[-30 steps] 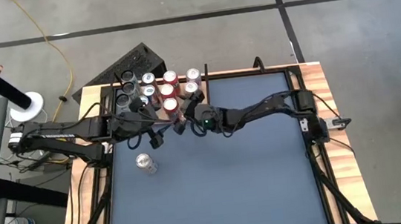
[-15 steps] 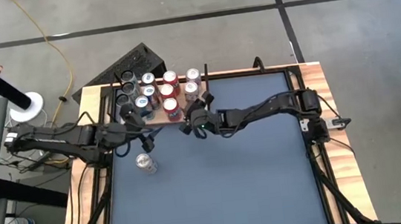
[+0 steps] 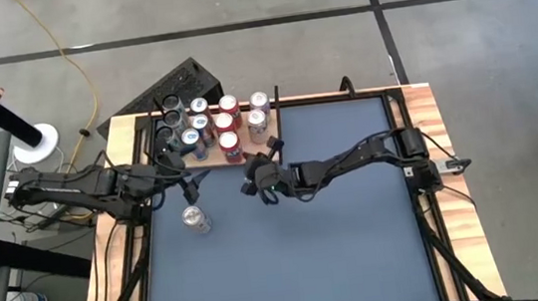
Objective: Place canned beverage on shelf
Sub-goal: Put the red soda can on the shelf aligned with the other orange soda can
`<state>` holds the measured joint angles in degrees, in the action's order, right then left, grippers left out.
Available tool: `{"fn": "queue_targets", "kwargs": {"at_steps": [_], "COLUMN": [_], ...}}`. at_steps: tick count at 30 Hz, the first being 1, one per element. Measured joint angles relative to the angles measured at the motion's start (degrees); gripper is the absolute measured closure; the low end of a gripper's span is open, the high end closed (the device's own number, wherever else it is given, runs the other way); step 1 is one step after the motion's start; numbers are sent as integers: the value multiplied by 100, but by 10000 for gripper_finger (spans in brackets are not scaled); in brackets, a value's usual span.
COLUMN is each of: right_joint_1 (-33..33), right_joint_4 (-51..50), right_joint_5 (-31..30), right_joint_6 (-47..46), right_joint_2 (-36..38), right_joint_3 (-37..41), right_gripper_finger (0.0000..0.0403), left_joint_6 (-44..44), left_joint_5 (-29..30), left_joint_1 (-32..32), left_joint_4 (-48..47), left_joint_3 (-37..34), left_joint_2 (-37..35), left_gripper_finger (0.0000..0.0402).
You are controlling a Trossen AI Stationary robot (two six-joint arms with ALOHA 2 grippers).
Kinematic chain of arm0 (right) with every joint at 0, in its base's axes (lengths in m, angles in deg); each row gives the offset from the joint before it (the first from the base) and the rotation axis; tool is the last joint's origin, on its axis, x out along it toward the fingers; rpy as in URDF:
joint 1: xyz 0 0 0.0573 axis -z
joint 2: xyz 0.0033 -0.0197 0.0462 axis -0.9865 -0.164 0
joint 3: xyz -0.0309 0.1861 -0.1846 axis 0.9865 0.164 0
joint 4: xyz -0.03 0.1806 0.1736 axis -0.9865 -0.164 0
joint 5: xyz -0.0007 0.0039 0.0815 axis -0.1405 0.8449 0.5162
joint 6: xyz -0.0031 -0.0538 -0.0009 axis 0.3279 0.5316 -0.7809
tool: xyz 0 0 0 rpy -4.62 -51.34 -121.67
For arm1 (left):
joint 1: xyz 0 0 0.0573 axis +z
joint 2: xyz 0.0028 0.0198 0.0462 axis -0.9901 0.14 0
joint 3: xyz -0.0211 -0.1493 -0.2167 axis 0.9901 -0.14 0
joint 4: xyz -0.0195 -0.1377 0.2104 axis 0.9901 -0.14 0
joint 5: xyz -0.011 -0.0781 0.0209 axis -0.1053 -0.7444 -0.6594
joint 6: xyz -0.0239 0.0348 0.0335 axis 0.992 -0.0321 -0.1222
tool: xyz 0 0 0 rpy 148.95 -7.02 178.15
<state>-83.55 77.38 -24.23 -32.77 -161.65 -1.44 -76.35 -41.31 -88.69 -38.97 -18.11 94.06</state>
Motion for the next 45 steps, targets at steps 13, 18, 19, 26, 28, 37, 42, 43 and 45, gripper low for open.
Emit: {"fn": "queue_targets", "kwargs": {"at_steps": [13, 18, 19, 26, 28, 37, 42, 43, 45], "right_joint_1": [132, 193, 184, 229, 249, 464, 539, 540, 512], "right_joint_4": [158, 691, 764, 1109, 1335, 1630, 1642, 1622, 1453], "right_joint_5": [-397, -427, -427, -407, -303, 433, 821, 822, 821], "right_joint_6": [-1216, -1179, -1180, -936, -818, -608, -596, -569, -560], "right_joint_2": [-789, -1134, -1168, -1167, -1163, -1160, -1159, -1160, -1125], "right_joint_3": [-16, -16, -16, -18, -20, -96, -103, -103, -103], "right_gripper_finger": [403, 403, 403, 403, 403, 403, 403, 403, 403], "left_joint_6": [49, 114, 129, 171, 171, 243, 260, 260, 260], "left_joint_5": [9, -5, -4, 4, 9, 9, 9, 8, 8], "left_joint_1": [2, 2, 4, 4, 4, 4, 4, 4, 4], "left_joint_4": [-133, -262, -292, -278, -266, -287, -289, -287, -290], "left_joint_3": [0, 0, 0, 0, 0, 0, 0, 0, 0], "left_joint_2": [8, 8, 8, 8, 8, 8, 8, 8, 8], "left_gripper_finger": [54, 54, 54, 54, 54, 54, 54, 54, 54]}}
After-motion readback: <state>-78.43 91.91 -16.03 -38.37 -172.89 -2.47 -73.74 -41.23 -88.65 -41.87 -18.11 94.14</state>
